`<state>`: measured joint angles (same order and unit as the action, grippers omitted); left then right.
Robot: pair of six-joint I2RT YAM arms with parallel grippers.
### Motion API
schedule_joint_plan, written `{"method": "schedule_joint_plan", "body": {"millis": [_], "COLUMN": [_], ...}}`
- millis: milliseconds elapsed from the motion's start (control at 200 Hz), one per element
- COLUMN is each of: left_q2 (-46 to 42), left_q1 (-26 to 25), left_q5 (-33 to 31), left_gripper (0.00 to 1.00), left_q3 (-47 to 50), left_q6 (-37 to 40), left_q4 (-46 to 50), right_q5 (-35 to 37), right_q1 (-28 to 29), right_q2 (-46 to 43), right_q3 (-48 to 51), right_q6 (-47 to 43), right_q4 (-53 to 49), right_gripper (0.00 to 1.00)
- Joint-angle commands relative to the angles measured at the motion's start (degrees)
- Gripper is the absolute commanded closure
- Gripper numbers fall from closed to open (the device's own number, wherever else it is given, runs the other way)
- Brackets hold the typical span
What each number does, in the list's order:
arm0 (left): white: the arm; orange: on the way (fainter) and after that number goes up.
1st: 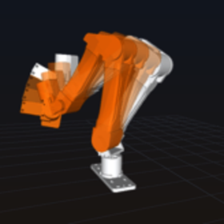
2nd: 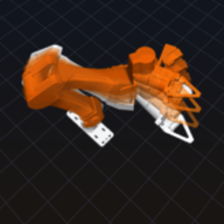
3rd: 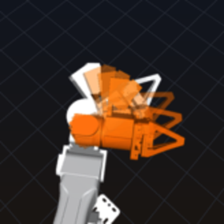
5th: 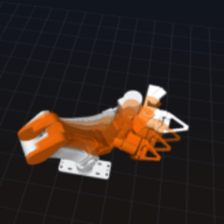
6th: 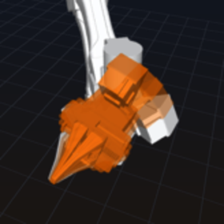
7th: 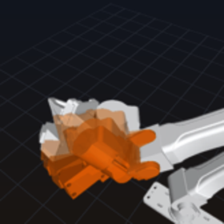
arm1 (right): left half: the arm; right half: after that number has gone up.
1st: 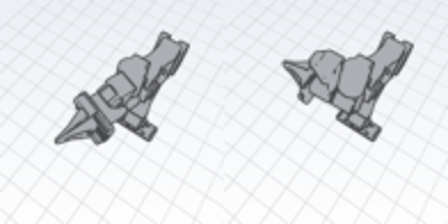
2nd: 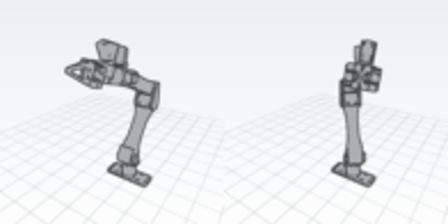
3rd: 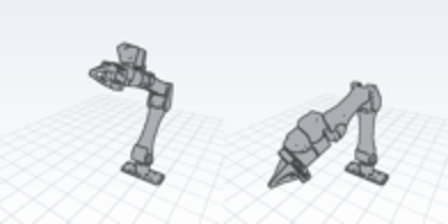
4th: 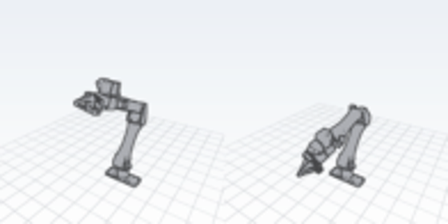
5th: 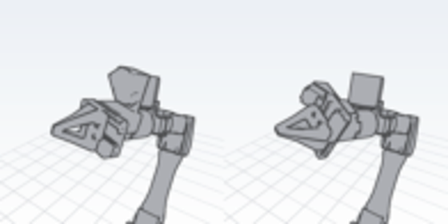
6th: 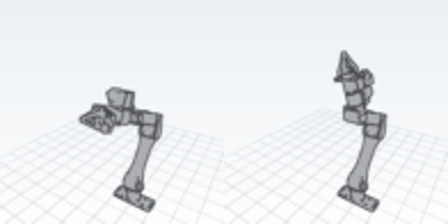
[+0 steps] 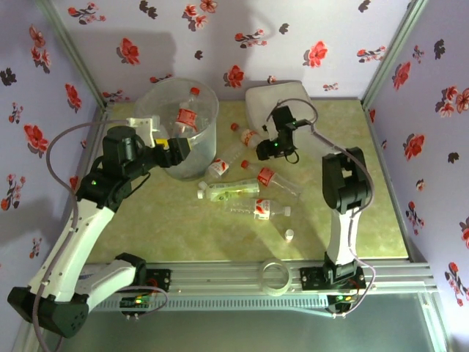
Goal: Put the plastic bottles in the bin
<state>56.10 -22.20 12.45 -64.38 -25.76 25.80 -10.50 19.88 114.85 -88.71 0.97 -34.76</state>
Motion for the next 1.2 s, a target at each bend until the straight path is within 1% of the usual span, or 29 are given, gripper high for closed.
{"method": "schedule_joint_plan", "body": {"millis": [0,160,235,295,345,395,445,540,645,730,860,940,1115,1195], "left_q2": [-0.1,-0.4,-0.2,0.0,0.4,1.5,3.3,7.9,13.0,16.6,20.6,22.2,24.9,25.4], "left_q1": [-0.2,-0.2,-0.2,-0.2,-0.7,-2.1,-4.4,-9.8,-14.2,-16.4,-18.6,-19.2,-20.3,-20.3], "left_q5": [-0.6,-0.5,0.0,1.8,3.7,3.8,3.8,3.4,3.5,3.5,3.7,3.6,3.3,3.0], "left_gripper": [0.16,0.16,0.15,0.14,0.13,0.13,0.11,0.00,0.00,0.00,0.00,0.00,0.00,0.03], "left_q3": [-2.3,-3.5,-4.3,-4.0,-3.1,-3.0,-4.4,-8.9,-13.2,-15.0,-16.4,-16.8,-14.6,-13.9], "left_q6": [1.1,0.0,-1.8,-4.5,-7.8,-11.0,-11.8,-11.3,-10.2,-11.1,-12.6,-14.3,-19.2,-20.4], "left_q4": [0.0,-0.4,-1.2,-3.8,-8.2,-11.5,-13.1,-14.0,-14.7,-16.4,-19.3,-21.2,-28.7,-31.4], "right_q5": [2.5,2.1,2.0,0.8,-1.2,-3.2,-4.6,-3.6,-2.4,-1.2,-0.1,0.0,-0.2,0.5], "right_q1": [-0.4,-0.3,-0.4,-0.4,-0.2,0.3,1.4,5.4,9.9,13.2,16.8,18.1,20.6,21.4], "right_q2": [-7.9,-16.9,-21.6,-26.6,-31.2,-36.0,-40.4,-47.9,-54.2,-56.7,-57.8,-57.7,-56.1,-55.3], "right_q3": [1.5,7.0,9.8,13.5,17.3,21.2,24.4,29.1,33.3,34.6,35.4,35.6,36.9,37.3], "right_q6": [-0.4,1.5,3.7,6.9,10.6,14.8,17.9,20.8,23.7,24.6,24.8,25.1,26.0,26.2], "right_q4": [-0.7,0.5,0.9,3.5,7.4,12.4,16.7,22.8,30.2,33.3,36.2,37.2,40.9,41.3], "right_gripper": [0.37,0.40,0.40,0.41,0.43,0.43,0.43,0.43,0.43,0.43,0.43,0.42,0.42,0.42]}}
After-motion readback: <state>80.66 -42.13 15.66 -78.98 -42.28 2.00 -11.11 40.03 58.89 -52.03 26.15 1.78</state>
